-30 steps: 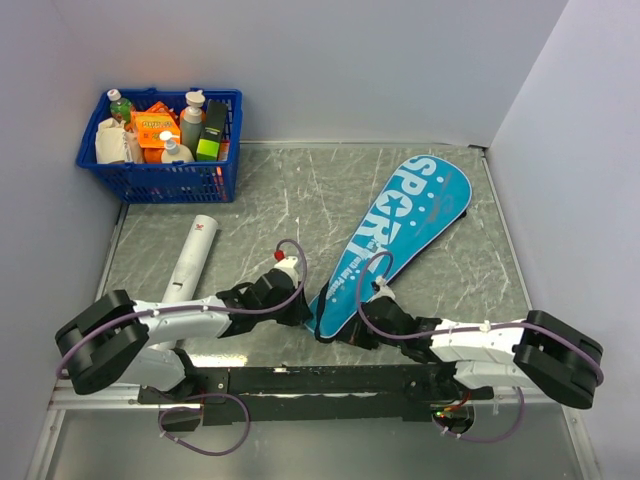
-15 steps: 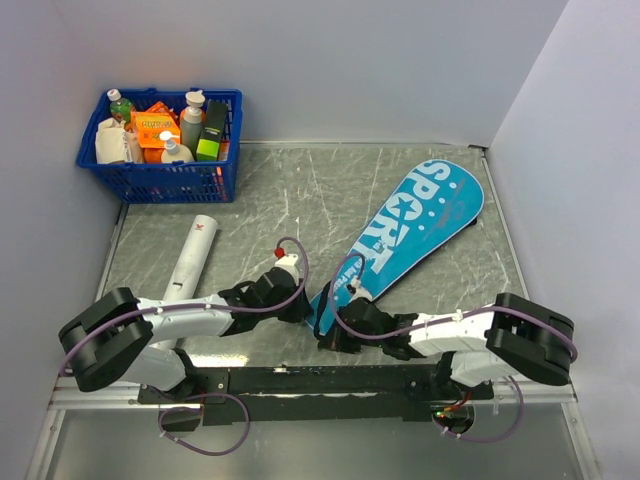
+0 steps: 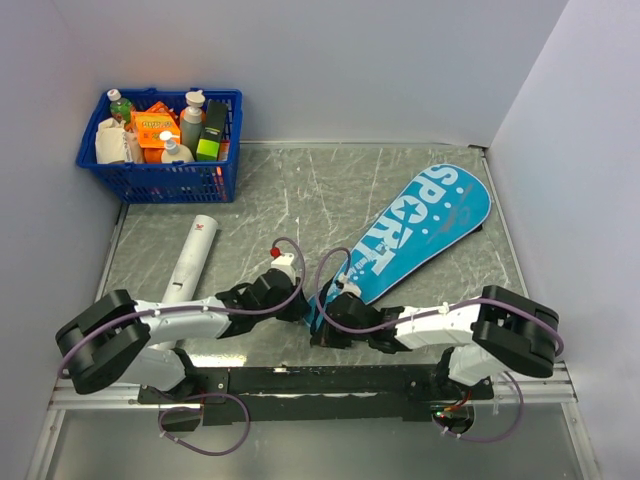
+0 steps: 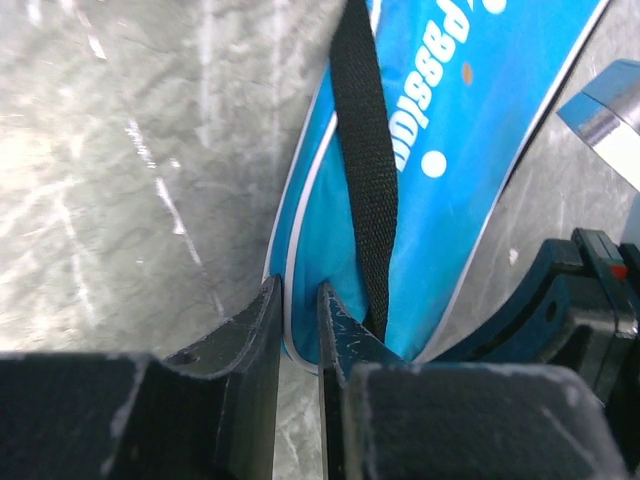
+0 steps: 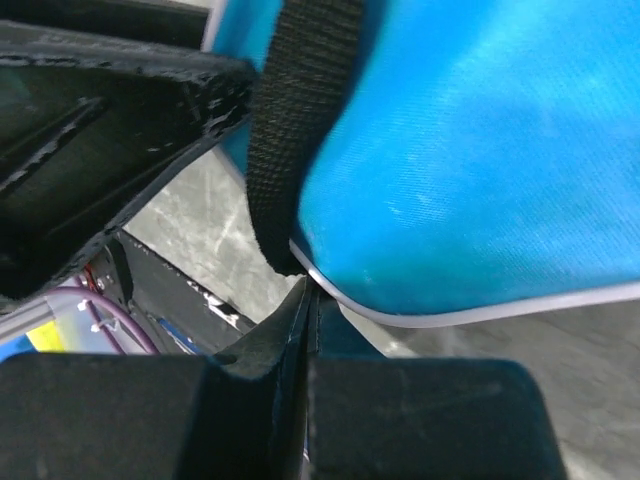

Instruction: Pack up the badminton gear

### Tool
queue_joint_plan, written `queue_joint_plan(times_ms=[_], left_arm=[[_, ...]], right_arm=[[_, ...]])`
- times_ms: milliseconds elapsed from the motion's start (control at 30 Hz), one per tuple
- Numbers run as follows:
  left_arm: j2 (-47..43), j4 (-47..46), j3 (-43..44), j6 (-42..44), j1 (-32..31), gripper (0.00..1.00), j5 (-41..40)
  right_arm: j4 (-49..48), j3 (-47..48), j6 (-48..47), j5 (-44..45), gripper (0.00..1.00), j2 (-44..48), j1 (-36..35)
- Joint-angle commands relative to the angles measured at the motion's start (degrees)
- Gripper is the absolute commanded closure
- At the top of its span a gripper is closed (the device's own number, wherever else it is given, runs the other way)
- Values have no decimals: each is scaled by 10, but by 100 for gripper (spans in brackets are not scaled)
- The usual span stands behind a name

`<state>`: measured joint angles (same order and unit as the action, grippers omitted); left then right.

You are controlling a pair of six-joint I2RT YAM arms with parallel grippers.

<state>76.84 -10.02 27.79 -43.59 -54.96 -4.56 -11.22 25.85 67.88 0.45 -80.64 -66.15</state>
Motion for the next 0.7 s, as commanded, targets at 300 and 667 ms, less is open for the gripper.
queue_joint_plan(times_ms=[300, 667], left_arm=[[-69, 98, -3, 0, 5, 99, -91], [-100, 148, 46, 58, 174, 99, -91]], right_arm=[[165, 97, -116, 103, 34, 155, 0], [429, 110, -204, 200, 0, 399, 93]])
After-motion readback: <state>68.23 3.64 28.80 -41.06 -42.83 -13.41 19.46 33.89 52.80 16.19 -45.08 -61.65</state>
